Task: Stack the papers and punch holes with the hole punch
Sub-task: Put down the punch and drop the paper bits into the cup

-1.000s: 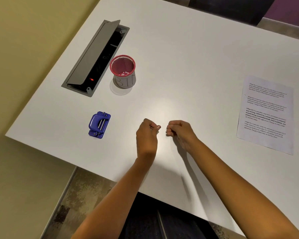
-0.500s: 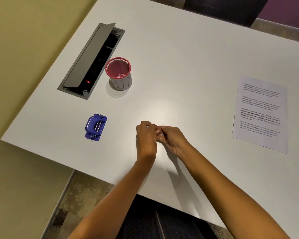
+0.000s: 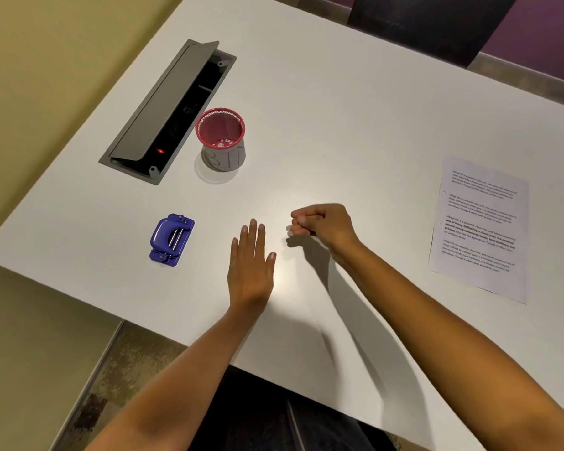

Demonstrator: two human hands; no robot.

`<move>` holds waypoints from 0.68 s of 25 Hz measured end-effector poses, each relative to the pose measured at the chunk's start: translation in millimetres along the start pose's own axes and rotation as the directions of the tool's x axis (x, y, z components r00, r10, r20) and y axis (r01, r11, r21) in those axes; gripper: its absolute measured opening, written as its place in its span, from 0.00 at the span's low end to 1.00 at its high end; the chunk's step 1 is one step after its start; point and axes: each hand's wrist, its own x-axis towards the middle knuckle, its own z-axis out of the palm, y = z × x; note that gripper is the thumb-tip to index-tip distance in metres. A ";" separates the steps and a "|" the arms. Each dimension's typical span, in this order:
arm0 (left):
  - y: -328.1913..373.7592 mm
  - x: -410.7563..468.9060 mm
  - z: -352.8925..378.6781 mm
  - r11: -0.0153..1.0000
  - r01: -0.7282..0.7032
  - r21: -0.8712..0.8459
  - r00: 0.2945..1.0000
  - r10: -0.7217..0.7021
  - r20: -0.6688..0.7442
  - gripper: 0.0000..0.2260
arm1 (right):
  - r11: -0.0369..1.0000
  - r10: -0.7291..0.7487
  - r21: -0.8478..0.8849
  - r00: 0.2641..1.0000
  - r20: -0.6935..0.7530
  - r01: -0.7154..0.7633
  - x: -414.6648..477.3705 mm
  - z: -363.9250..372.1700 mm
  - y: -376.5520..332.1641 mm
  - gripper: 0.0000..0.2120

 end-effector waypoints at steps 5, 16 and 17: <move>1.1 -1.2 3.7 0.997 -0.018 0.078 0.994 0.026 -0.108 0.25 | 0.936 -0.277 -0.231 0.961 -0.015 0.266 29.9 22.6 -59.6 0.09; -4.3 0.3 6.3 1.000 -0.027 -0.007 0.995 0.026 -0.099 0.26 | 0.314 -0.652 -0.720 0.692 0.310 0.619 99.2 113.3 -141.2 0.14; -4.1 0.5 6.4 1.000 -0.021 -0.003 0.995 0.021 -0.093 0.26 | 0.249 -0.636 -0.749 0.687 0.351 0.614 103.8 117.6 -140.7 0.14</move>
